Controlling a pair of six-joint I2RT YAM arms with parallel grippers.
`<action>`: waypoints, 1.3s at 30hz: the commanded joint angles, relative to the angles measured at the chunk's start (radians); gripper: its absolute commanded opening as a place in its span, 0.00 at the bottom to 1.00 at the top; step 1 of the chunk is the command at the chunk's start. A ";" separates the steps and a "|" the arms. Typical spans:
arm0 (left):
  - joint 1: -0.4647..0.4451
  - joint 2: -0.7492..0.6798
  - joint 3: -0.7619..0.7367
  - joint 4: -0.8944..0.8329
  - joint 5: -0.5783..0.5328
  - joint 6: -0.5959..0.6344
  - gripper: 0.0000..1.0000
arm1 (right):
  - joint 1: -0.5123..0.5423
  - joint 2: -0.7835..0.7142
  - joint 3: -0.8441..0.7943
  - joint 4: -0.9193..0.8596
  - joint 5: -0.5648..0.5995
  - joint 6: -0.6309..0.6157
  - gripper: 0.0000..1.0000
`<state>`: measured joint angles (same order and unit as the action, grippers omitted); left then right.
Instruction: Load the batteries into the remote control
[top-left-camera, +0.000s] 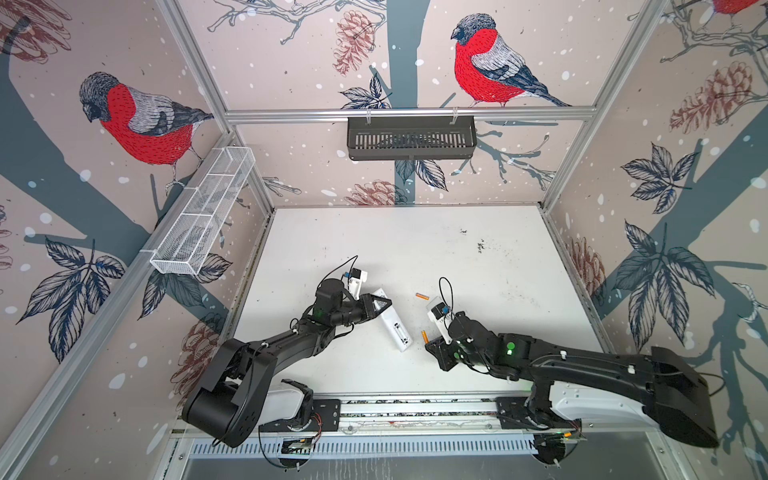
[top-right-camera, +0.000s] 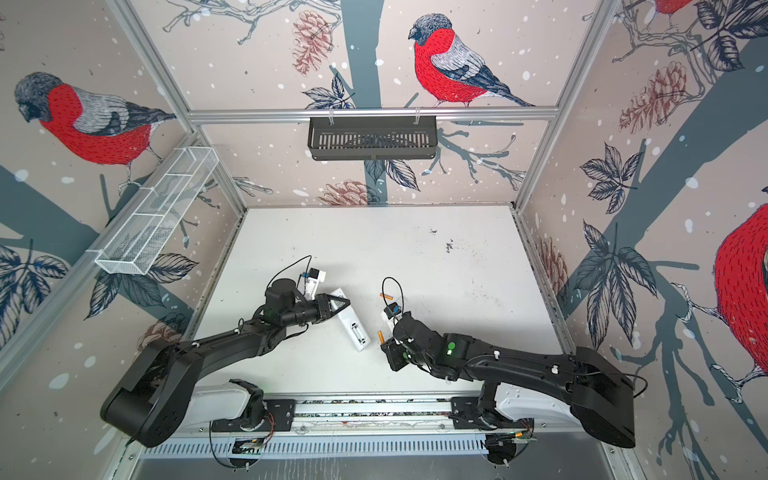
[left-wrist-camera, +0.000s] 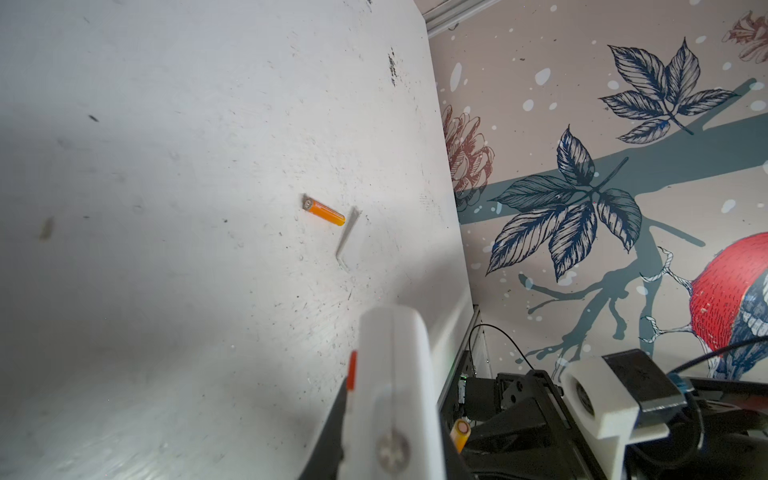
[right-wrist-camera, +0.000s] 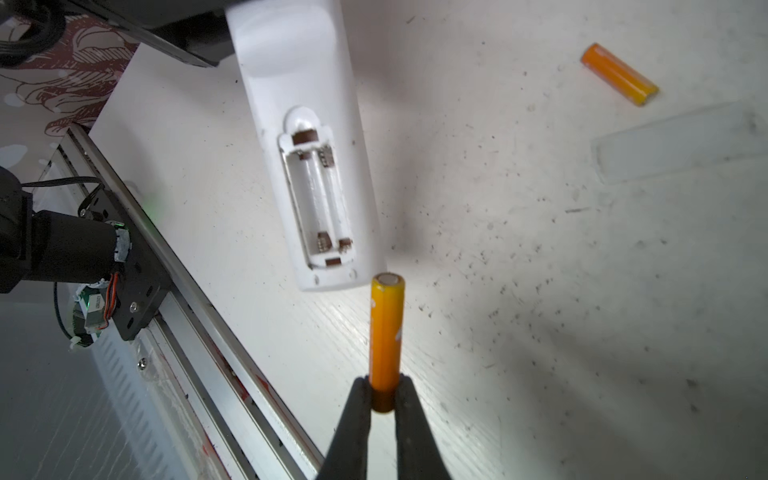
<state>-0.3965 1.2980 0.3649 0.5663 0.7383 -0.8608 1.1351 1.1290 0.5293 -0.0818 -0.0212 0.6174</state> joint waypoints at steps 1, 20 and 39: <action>-0.013 0.001 0.000 0.084 0.035 -0.004 0.02 | 0.007 0.061 0.041 0.091 -0.057 -0.064 0.12; -0.028 -0.034 0.012 -0.028 -0.047 0.072 0.02 | -0.005 0.300 0.218 -0.094 -0.062 0.026 0.12; -0.028 -0.034 -0.001 -0.012 -0.049 0.067 0.02 | -0.012 0.374 0.313 -0.181 -0.096 -0.015 0.14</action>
<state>-0.4248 1.2682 0.3641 0.5186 0.6788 -0.8032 1.1255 1.4944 0.8284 -0.2325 -0.1074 0.6209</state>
